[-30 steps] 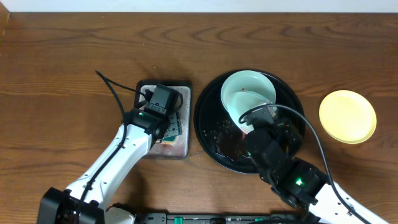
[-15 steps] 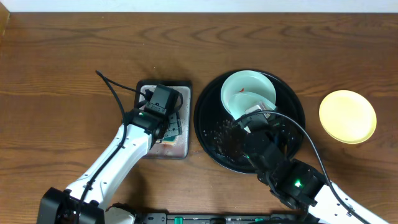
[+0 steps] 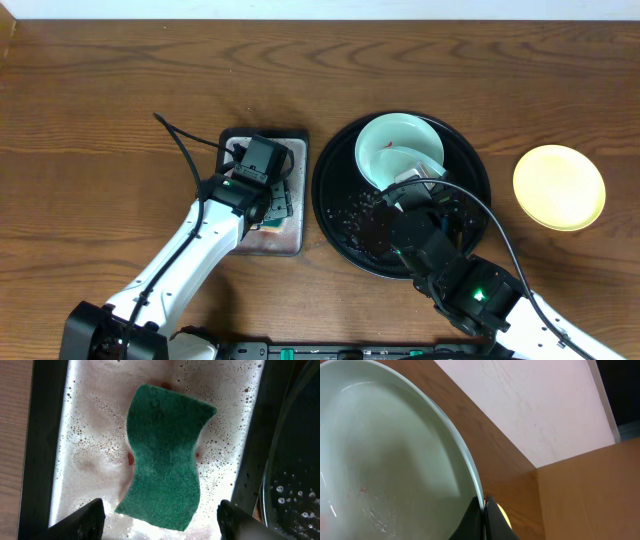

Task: Clean dirty plates on tray and stack at the side
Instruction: 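Lift the pale green plate off the black tray with the right gripper, then carry the plate right and stack it on the yellow plate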

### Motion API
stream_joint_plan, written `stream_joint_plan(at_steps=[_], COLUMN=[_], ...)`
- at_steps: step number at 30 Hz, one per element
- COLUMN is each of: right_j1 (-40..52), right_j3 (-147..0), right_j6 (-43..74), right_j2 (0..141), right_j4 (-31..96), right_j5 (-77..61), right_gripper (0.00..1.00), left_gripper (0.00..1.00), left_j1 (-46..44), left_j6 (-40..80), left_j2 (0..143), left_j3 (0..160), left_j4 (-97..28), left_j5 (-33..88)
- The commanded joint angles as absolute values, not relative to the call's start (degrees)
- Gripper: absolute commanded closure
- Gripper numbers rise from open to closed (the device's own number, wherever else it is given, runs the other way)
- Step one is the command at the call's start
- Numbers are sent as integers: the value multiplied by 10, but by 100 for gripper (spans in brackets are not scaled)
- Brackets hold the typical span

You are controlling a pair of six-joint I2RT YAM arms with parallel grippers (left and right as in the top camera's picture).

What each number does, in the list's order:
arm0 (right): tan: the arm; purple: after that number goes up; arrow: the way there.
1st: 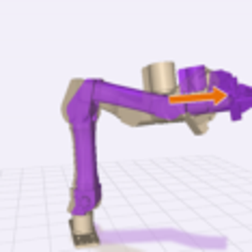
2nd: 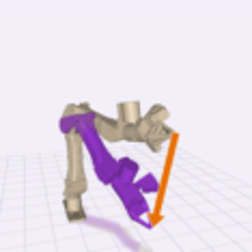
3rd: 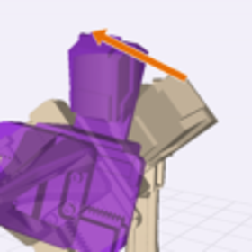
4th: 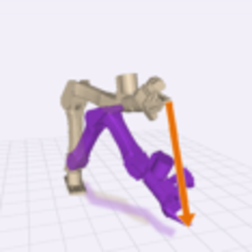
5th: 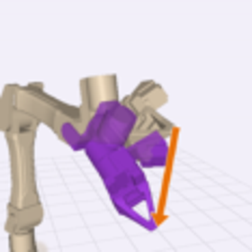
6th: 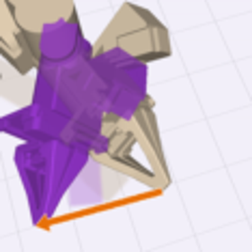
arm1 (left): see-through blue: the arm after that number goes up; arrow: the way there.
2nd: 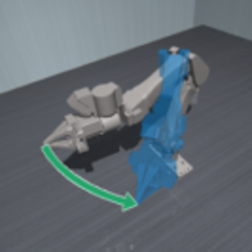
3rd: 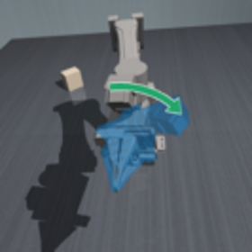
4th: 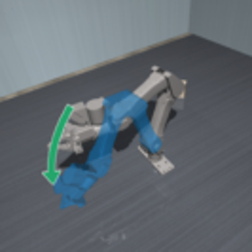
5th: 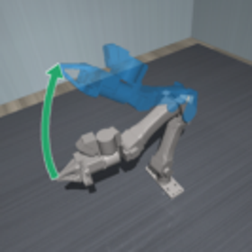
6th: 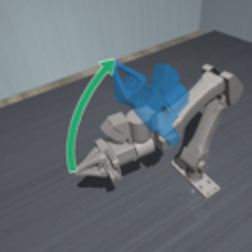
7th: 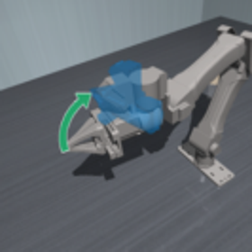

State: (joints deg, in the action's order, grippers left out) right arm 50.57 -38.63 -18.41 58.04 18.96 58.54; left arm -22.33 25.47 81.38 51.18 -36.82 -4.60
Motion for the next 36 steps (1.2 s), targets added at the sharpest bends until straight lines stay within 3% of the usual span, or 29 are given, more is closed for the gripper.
stream_joint_plan(at_steps=[1,22,26,28,33,36], right_j1=[512,502,478,445,295,178], right_j3=[-402,-402,-402,-402,-402,-402], right_j6=[-190,-188,-62,26,235,284], right_j2=[576,582,583,584,585,585], right_j4=[186,171,161,168,209,223], right_j5=[602,615,590,515,336,218], right_gripper=[99,99,99,99,99,99], left_gripper=[27,27,27,27,27,27], left_j1=[-222,-222,-222,-222,-222,-222], left_j6=[258,258,258,258,258,258], left_j2=[817,817,817,817,817,817], left_j3=[508,508,508,508,508,508], left_j4=[-368,-368,-366,-367,-367,-367], left_j5=[-45,-45,-45,-45,-45,-45])
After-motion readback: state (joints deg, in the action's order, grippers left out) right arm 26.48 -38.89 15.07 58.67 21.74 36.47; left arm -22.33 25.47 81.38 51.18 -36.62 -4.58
